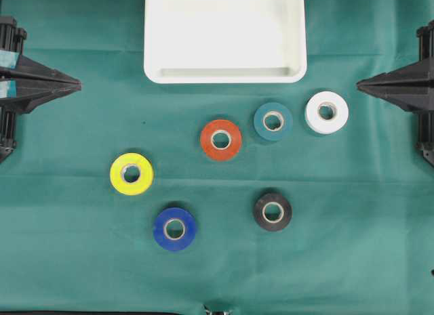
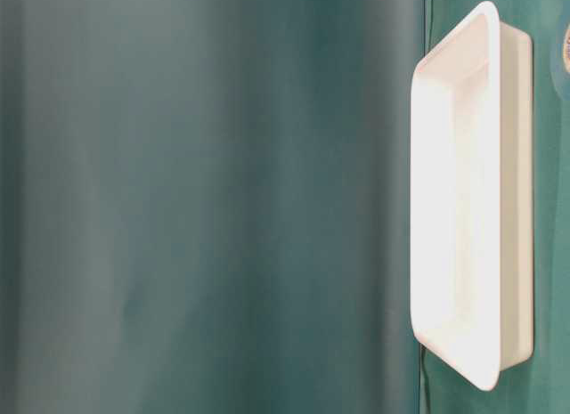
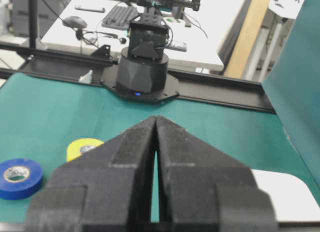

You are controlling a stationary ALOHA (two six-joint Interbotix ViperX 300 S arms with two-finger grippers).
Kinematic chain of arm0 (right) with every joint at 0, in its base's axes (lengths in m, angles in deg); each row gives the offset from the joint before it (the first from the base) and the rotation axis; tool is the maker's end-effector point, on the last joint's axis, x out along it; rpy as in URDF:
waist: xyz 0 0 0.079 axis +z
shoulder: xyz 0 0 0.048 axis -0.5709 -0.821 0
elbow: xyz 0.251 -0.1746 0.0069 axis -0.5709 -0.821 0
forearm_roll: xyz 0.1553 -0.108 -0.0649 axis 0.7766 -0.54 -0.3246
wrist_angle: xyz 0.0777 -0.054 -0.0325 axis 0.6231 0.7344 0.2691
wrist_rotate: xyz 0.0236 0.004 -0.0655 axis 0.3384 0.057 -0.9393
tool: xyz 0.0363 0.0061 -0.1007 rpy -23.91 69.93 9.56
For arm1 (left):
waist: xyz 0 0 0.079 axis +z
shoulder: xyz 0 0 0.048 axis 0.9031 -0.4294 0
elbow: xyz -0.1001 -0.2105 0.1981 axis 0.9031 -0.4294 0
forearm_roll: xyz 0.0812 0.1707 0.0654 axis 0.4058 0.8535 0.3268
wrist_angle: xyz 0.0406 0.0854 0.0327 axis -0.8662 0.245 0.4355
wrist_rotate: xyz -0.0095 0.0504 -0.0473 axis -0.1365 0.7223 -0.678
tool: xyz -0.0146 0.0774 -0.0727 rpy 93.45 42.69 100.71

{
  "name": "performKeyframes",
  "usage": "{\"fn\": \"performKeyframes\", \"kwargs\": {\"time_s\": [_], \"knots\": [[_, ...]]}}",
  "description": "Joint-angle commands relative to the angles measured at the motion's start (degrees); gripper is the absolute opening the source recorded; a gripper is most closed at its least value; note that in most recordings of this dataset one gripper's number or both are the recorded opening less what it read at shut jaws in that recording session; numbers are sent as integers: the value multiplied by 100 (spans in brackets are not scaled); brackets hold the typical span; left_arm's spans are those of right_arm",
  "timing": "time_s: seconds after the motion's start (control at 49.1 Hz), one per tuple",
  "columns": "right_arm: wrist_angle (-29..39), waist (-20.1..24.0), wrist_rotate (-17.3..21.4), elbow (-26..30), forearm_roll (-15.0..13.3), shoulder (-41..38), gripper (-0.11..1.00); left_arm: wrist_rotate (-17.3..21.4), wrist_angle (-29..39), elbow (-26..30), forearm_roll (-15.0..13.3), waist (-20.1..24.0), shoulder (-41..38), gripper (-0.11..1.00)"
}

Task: Pick up the tape from a random location and place it into the white case.
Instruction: 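Open the left gripper and start moving it toward the tapes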

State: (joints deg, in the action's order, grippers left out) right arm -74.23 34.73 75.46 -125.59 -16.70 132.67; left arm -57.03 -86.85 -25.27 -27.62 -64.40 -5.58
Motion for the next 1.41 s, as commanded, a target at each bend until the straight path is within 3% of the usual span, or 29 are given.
{"fn": "performKeyframes", "kwargs": {"time_s": [0.0, 0.244, 0.57, 0.672, 0.794, 0.876, 0.998, 1.079, 1.161, 1.385], "knots": [[-9, -9, 26, 53, 18, -62, 0, 0, 132, 88, -35, -9, 53, 2], [624, -26, 18, 167, 9, -105, 0, -26, 193, 88, -35, -9, 35, 1], [677, -18, 0, 211, -9, -62, 0, -35, 202, 88, -44, -9, 0, 3], [677, -18, 9, 211, -9, -62, 0, -44, 202, 88, -44, -9, 0, 14], [677, -18, 26, 229, -9, -62, 1, -44, 202, 88, -44, -9, 0, 45], [677, -18, 35, 255, 18, -88, 16, -44, 220, 88, -44, -26, 0, 70], [677, -88, 79, 281, 26, -158, 52, -44, 308, 88, -44, -35, 0, 97], [686, -132, 79, 308, 18, -255, 75, -62, 334, 88, -53, -35, -9, 100], [747, -149, 79, 343, 18, -316, 91, -88, 334, 88, -62, -35, 0, 99], [853, -158, 79, 413, 18, -343, 92, -88, 343, 114, -62, -35, 0, 99]]}}
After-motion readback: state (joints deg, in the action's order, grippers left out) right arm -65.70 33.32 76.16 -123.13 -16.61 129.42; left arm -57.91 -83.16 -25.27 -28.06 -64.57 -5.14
